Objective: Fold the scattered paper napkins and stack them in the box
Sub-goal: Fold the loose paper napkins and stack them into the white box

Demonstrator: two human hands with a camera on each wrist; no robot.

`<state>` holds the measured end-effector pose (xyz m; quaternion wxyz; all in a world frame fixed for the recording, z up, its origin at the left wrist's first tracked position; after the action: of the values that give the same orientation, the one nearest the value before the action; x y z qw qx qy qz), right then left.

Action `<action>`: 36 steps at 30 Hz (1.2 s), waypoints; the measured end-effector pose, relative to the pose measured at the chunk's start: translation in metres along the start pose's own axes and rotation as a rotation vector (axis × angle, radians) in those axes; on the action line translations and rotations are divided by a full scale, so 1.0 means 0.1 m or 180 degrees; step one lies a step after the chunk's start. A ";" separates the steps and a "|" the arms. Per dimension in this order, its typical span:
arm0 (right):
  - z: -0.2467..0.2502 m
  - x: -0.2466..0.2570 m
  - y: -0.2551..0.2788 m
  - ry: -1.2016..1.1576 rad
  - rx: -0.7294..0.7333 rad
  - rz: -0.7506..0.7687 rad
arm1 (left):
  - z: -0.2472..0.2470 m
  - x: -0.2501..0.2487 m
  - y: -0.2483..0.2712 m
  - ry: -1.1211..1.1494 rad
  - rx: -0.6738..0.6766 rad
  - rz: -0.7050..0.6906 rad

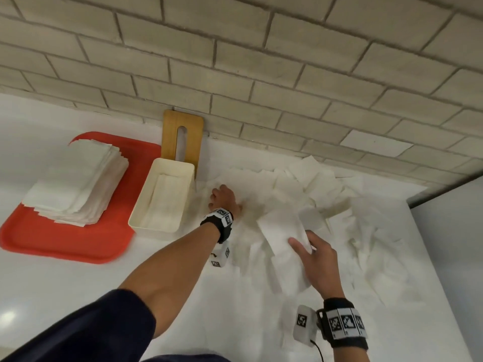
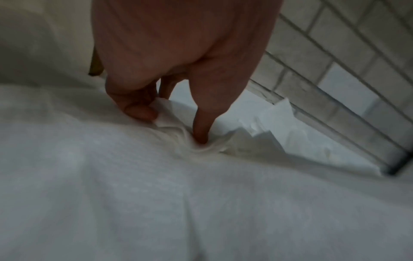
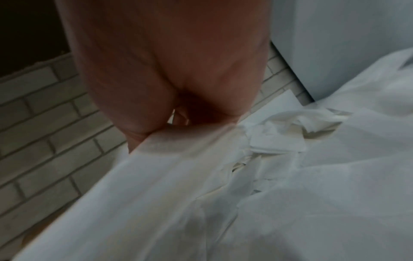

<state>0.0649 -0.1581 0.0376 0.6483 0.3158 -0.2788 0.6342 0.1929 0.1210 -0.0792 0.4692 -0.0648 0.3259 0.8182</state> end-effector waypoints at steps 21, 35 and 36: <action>-1.82 -0.13 -0.03 -0.1093 0.0694 -0.1257 | -0.30 1.48 1.34 0.2025 0.1215 0.0232; -0.84 1.76 0.01 -0.1397 0.0134 0.0998 | 0.43 1.44 1.56 0.1279 0.0619 -0.0696; -0.80 1.98 -0.03 -0.1499 0.0185 0.1114 | 0.53 1.42 1.61 0.1342 0.0559 -0.0819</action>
<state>0.0729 0.0314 0.1365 0.4373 0.4198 -0.4536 0.6533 -0.0050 0.1999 -0.0204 0.4949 -0.2337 0.4754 0.6888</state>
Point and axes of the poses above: each hand's wrist, its own y-axis away from the middle knuckle, its own z-axis out of the back of the hand, x = y × z, the point moved 9 cm from there along -y, towards the middle knuckle, and after that the axes turned 5 degrees about z, right-handed, at the moved point
